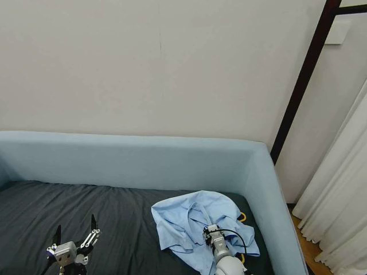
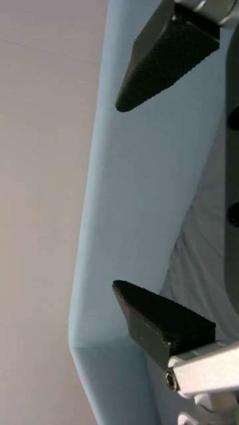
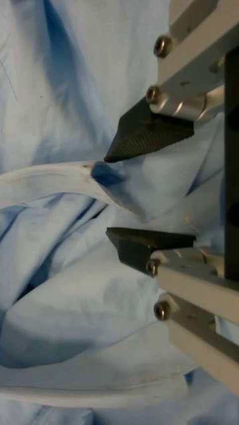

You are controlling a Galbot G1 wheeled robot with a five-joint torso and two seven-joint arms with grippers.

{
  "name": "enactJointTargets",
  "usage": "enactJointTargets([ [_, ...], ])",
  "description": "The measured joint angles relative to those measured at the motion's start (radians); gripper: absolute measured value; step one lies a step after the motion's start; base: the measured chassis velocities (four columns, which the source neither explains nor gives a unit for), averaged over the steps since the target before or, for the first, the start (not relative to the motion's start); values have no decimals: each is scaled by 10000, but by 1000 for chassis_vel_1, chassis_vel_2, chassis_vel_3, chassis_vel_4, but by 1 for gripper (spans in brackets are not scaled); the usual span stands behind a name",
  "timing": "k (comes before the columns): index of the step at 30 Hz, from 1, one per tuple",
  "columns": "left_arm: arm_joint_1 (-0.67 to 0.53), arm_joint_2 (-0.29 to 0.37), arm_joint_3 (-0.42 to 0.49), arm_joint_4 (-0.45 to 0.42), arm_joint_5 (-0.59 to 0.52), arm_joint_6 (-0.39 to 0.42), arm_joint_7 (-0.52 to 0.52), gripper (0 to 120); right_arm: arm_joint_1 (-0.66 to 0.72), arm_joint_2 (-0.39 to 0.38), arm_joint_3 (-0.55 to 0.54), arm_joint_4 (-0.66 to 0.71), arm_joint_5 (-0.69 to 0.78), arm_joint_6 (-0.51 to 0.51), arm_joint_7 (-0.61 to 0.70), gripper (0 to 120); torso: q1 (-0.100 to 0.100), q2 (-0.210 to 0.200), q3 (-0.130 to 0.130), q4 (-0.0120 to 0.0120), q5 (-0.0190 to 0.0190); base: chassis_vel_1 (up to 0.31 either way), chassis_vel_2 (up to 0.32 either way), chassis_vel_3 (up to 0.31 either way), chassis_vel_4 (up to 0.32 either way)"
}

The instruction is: Pick up the clothes from the sofa and hang them on the clothes hanger.

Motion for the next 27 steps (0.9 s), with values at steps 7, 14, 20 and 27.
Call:
enactJointTargets([
  [7, -87, 49, 50, 94, -5, -1, -2, 100, -38, 136, 187, -213, -129, 165, 2, 13, 0, 0, 0, 1, 0, 0, 0, 0, 0],
  [14, -156, 116, 75, 151, -18, 0, -3, 100, -150, 143, 438, -176, -115, 452, -3, 0, 0, 0, 0, 1, 2, 0, 0, 0, 0],
  [20, -226, 224, 118, 193, -151, 0, 8, 100, -483, -429, 998, 1124, 112, 1603, -941, 0, 0, 0, 0, 1, 1, 0, 0, 0, 0],
  [27, -492, 428, 304, 332, -549, -145, 486, 100, -600, -1202, 1618, 2824, 1051, 3355, -2909, 0, 0, 0, 0, 1, 0, 0, 0, 0, 0],
])
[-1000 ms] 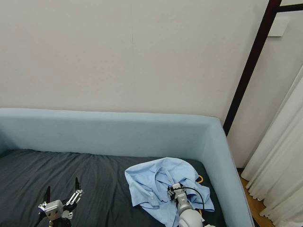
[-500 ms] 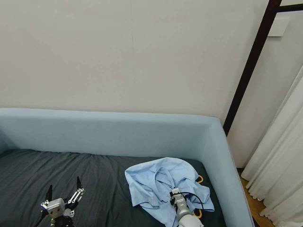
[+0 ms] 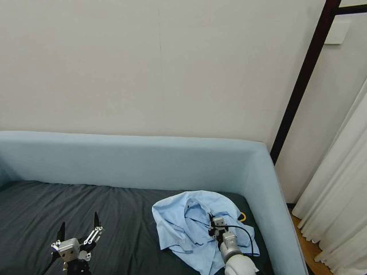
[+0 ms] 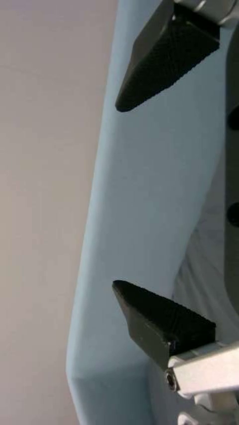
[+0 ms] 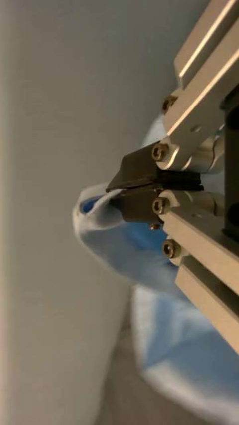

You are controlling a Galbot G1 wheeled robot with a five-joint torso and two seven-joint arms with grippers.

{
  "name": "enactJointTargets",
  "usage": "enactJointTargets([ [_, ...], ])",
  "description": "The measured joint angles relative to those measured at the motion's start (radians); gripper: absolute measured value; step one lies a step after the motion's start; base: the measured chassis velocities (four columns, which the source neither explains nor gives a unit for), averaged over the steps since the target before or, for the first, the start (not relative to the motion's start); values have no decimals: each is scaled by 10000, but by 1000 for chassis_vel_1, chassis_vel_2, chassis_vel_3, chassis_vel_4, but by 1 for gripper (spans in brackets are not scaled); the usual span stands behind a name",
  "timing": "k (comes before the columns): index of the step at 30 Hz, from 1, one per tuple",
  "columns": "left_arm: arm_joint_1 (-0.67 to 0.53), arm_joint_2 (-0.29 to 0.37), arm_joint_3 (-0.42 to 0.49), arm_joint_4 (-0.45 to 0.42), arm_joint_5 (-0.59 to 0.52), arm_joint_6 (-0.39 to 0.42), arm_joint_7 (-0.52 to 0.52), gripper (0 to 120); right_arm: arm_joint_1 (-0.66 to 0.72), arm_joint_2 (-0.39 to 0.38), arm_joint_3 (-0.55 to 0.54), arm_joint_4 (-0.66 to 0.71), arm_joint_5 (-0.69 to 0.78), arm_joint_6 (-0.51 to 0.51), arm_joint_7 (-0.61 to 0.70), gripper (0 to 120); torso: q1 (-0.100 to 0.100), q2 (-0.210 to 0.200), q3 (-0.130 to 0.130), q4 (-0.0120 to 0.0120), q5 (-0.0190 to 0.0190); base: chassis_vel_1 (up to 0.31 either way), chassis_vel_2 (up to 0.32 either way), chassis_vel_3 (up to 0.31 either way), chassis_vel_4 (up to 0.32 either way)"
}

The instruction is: Pick up the clothes from the sofa and hang them on the clothes hanger.

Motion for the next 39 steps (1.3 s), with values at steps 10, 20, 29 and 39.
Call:
enactJointTargets([
  [10, -576, 611, 737, 495, -476, -477, 1525, 100, 1215, -909, 211, 2213, 2446, 157, -644, 0, 1, 0, 0, 1, -1, 0, 0, 0, 0],
  [20, -1083, 717, 1863, 1638, -490, -1347, 2803, 100, 2482, -1092, 122, 3240, 3242, -502, 52, 0, 0, 0, 0, 1, 2, 0, 0, 0, 0],
  [29, -1683, 535, 2743, 2770, -508, -1833, 4453, 100, 2536, -1078, 44, 3440, 3190, -688, 191, 0, 0, 0, 1, 0, 3, 0, 0, 0, 0],
  [39, -3076, 715, 3904, 4778, -217, -2003, 6518, 100, 2510, -947, 33, 3054, 3078, -691, 173, 0, 0, -1, 1, 0, 1, 0, 0, 0, 0],
])
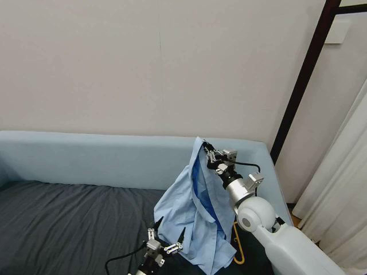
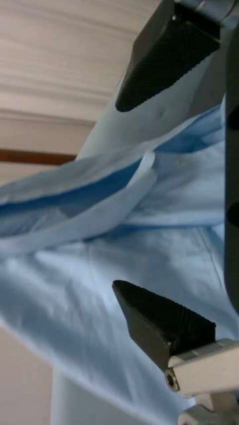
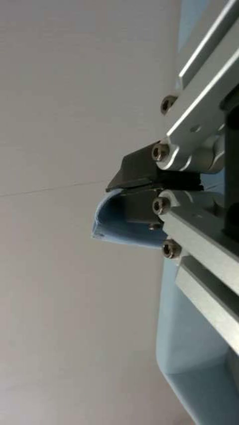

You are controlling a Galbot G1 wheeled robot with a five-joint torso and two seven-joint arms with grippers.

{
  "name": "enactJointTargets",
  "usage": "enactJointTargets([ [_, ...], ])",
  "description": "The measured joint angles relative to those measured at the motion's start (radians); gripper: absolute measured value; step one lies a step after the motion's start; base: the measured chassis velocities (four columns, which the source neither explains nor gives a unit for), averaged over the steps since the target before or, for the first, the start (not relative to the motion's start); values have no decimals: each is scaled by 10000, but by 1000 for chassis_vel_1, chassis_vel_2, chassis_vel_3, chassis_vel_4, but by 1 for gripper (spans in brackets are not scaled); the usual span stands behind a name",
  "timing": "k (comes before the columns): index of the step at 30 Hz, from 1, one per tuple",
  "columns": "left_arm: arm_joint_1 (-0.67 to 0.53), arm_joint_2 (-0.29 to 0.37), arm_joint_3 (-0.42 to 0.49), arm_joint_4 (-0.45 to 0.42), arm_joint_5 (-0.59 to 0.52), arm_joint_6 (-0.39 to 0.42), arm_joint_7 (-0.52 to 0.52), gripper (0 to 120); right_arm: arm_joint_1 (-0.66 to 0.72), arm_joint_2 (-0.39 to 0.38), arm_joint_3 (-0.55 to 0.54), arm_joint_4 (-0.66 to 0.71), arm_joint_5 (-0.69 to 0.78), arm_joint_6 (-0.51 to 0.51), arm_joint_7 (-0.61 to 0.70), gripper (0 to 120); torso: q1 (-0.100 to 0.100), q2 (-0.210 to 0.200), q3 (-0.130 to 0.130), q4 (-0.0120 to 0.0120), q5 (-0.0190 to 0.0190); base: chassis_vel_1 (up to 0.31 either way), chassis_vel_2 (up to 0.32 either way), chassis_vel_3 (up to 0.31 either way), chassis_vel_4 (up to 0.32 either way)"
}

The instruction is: Pick up the clothes from the sofa and hang them on the clothes hanger.

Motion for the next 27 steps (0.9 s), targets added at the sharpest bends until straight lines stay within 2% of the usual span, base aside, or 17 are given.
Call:
enactJointTargets([
  [3, -582, 42, 530, 690, -12, -11, 192, 100, 39, 125, 26, -136, -13, 0, -16, 0, 0, 0, 0, 1, 1, 0, 0, 0, 0],
  [5, -721, -2, 659, 849, -16, -11, 194, 100, 50, 153, 32, -163, -13, 0, -25, 0, 0, -1, 0, 1, 1, 0, 0, 0, 0],
  [10, -1374, -447, 1290, 1582, 37, 9, -15, 100, 131, 291, 45, -280, -12, 4, -60, 0, 0, 0, 1, 0, 1, 0, 0, 0, 0],
  [15, -2092, -1043, 1723, 2511, 316, 282, -1237, 100, 173, 380, 76, -302, -5, 8, -91, 0, 0, 0, 0, 0, 1, 0, 0, 0, 0],
  [20, -2366, -1247, 1895, 2893, 244, 557, -1922, 100, 142, 350, 110, -210, 9, 8, -103, 0, 0, -1, 0, 0, 1, 0, 0, 0, 0],
  [27, -2737, -1178, 2138, 3125, -88, 615, -1964, 100, -30, 372, 273, -44, 6, -44, -111, 0, 0, 0, -1, 0, 1, 0, 0, 0, 0],
])
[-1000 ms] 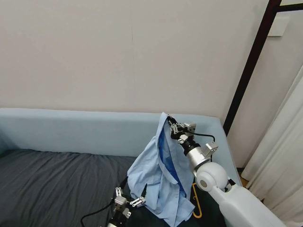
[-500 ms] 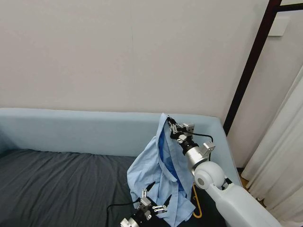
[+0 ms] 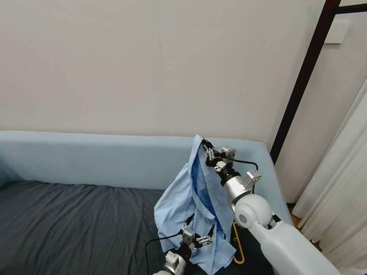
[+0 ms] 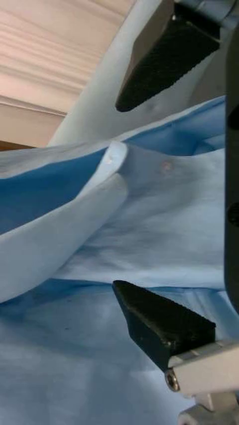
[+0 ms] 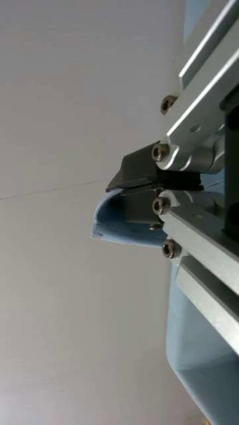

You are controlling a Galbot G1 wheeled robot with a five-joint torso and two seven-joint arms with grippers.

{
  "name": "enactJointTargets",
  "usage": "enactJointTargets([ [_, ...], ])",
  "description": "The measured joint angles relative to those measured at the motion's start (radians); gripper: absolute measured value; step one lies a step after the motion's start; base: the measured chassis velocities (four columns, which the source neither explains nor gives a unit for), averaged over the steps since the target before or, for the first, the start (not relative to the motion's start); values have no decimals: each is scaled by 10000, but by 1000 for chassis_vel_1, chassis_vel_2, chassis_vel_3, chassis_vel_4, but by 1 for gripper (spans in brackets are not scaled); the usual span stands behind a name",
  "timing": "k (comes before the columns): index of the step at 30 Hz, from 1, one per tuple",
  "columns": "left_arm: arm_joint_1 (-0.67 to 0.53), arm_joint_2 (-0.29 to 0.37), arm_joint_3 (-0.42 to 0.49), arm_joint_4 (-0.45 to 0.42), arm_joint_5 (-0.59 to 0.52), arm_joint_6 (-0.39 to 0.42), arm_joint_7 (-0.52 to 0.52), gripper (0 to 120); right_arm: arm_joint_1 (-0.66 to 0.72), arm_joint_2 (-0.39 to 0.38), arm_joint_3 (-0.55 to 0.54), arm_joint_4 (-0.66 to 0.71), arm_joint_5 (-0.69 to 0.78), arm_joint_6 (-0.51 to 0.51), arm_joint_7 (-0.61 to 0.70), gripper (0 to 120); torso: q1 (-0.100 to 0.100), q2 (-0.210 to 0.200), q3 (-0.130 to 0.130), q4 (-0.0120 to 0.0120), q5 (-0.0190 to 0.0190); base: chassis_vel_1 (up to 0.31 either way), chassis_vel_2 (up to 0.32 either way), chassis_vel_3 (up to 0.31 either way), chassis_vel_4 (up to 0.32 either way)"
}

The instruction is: Pick up the clothes from the sofa and hang them on the clothes hanger.

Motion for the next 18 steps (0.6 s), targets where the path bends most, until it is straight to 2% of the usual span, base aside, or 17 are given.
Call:
enactJointTargets([
  [9, -67, -44, 282, -41, -374, 11, -134, 100, -79, 229, 114, -185, -111, 17, -49, 0, 0, 0, 0, 1, 0, 0, 0, 0, 0],
  [18, 55, -851, 288, 186, -370, 133, -1049, 100, -161, 86, 171, -75, -42, 64, -129, 0, 0, 0, 0, 0, 0, 0, 0, 0, 0],
])
